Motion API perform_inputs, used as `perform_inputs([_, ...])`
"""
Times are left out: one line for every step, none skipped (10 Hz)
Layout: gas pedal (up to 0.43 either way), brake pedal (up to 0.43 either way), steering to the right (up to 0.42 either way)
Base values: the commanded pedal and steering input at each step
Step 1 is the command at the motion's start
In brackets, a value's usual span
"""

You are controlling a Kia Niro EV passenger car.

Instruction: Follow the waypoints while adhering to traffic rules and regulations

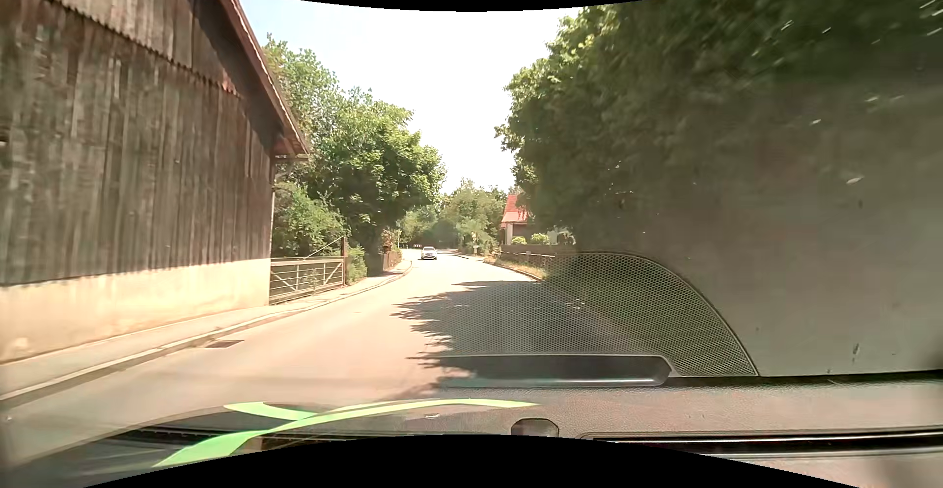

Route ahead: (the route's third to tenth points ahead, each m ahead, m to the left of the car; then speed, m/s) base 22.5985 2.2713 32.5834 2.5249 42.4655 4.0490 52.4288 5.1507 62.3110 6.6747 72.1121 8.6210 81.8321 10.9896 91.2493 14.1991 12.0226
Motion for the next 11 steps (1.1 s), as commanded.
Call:
perform_inputs([0.157,0.0,-0.003])
perform_inputs([0.157,0.0,-0.003])
perform_inputs([0.157,0.0,-0.005])
perform_inputs([0.157,0.0,-0.008])
perform_inputs([0.157,0.0,-0.01])
perform_inputs([0.157,0.0,-0.011])
perform_inputs([0.157,0.0,-0.011])
perform_inputs([0.169,0.0,-0.01])
perform_inputs([0.169,0.0,-0.011])
perform_inputs([0.169,0.0,-0.014])
perform_inputs([0.169,0.0,-0.016])
